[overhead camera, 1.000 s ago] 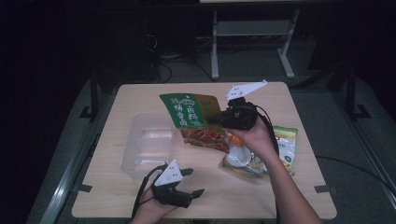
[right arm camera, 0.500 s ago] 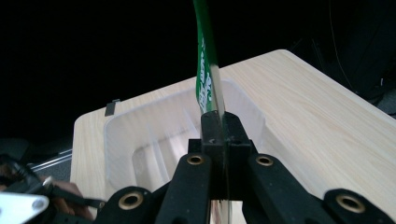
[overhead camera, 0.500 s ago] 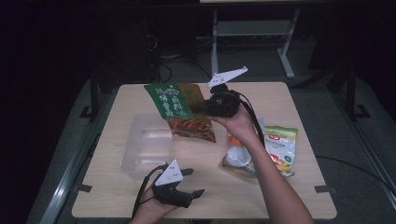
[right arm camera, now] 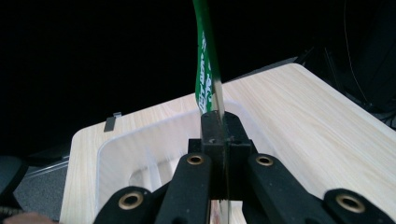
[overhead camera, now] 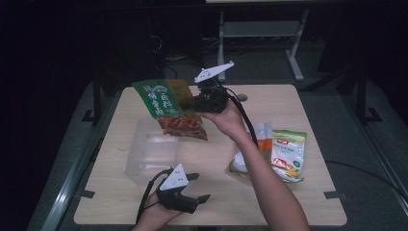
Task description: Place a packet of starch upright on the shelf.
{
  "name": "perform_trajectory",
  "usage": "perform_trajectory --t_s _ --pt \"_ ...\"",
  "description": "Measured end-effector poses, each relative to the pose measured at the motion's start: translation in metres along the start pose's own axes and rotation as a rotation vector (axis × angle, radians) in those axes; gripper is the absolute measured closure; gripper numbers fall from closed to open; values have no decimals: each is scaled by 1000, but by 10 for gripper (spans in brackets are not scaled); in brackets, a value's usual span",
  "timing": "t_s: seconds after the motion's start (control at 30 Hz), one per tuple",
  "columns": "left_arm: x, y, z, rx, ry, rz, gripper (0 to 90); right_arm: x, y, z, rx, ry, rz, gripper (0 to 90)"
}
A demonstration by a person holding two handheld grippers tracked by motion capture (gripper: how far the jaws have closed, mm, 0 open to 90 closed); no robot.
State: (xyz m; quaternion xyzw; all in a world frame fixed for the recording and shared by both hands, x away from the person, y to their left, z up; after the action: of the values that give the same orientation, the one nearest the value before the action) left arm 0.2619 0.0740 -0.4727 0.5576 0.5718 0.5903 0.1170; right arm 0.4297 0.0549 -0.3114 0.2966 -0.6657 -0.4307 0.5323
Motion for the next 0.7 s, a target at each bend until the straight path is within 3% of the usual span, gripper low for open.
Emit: perform_trajectory --t_s 0.43,0.7 --pt "1 -3 1 -32 2 27 248 -39 12 -11 -8 -1 -27 900" --pt "1 -2 1 -35 2 16 248 -69 10 -14 -28 9 -43 900"
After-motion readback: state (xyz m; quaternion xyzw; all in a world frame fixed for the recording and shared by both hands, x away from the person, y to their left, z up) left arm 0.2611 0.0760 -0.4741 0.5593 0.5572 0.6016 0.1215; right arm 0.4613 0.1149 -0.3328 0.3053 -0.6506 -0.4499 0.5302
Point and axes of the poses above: each handheld gripper's, and its own axes: x roughly backward along the jaws, y roughly out of its top, z roughly to its left, the point moved 9 cm from there along -x, roughly forward along the jaws, and after that the axes turned 14 degrees about x, right-handed, at the moved point
